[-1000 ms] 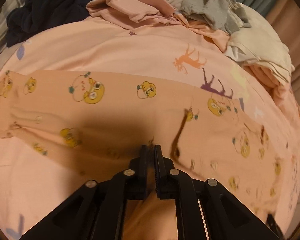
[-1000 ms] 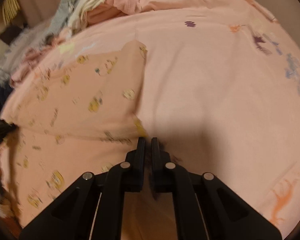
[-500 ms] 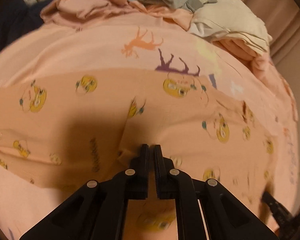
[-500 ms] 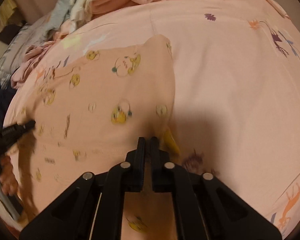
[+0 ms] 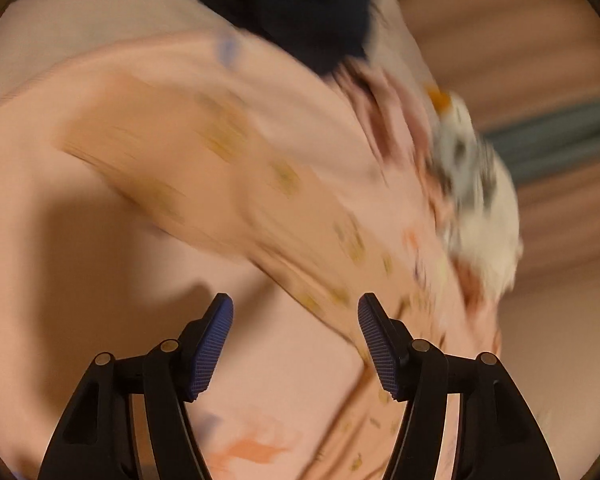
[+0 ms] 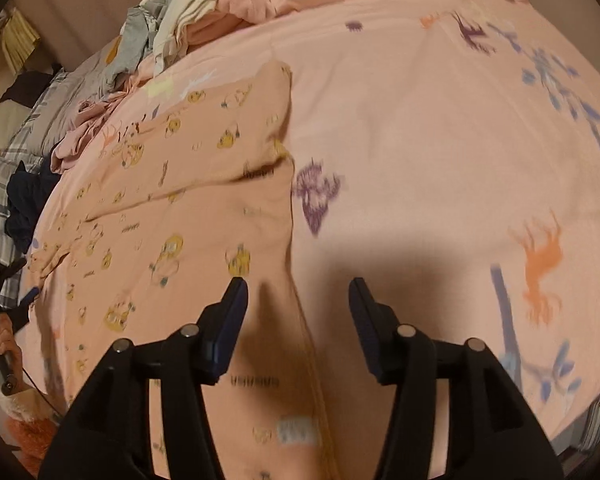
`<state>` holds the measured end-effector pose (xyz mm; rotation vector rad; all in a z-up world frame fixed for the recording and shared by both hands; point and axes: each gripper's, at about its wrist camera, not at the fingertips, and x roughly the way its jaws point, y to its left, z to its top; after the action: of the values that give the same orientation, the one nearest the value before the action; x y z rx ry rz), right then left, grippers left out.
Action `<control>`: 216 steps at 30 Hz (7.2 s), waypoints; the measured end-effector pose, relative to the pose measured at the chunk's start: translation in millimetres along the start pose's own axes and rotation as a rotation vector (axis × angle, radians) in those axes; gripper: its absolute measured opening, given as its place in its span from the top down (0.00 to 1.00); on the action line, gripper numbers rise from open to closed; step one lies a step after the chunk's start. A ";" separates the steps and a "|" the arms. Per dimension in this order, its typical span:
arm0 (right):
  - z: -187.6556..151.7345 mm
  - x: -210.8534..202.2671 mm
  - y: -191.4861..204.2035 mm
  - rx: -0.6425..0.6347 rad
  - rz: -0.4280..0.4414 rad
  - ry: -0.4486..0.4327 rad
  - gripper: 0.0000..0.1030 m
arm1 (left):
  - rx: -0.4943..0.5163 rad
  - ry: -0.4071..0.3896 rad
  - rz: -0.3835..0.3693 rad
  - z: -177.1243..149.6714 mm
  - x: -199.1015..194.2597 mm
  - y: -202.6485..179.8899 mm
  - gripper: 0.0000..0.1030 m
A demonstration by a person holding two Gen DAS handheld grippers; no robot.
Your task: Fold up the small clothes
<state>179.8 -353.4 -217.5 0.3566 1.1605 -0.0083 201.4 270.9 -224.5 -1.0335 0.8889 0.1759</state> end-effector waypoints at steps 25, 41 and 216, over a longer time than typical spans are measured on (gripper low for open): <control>-21.6 16.7 47.1 -0.075 -0.094 0.099 0.48 | 0.249 -0.316 0.409 43.1 -1.9 -20.5 0.91; -38.6 -25.4 -15.5 0.006 -0.085 -0.011 0.48 | 0.804 0.018 0.043 -178.6 131.5 -294.0 0.93; -130.0 -45.4 -58.6 0.360 0.304 0.097 0.20 | 0.281 0.354 -0.039 -202.0 -40.9 24.8 0.34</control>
<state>34.0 -380.3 -238.1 0.8576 1.1908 0.0678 49.5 132.6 -254.1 -0.8292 1.1749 -0.1680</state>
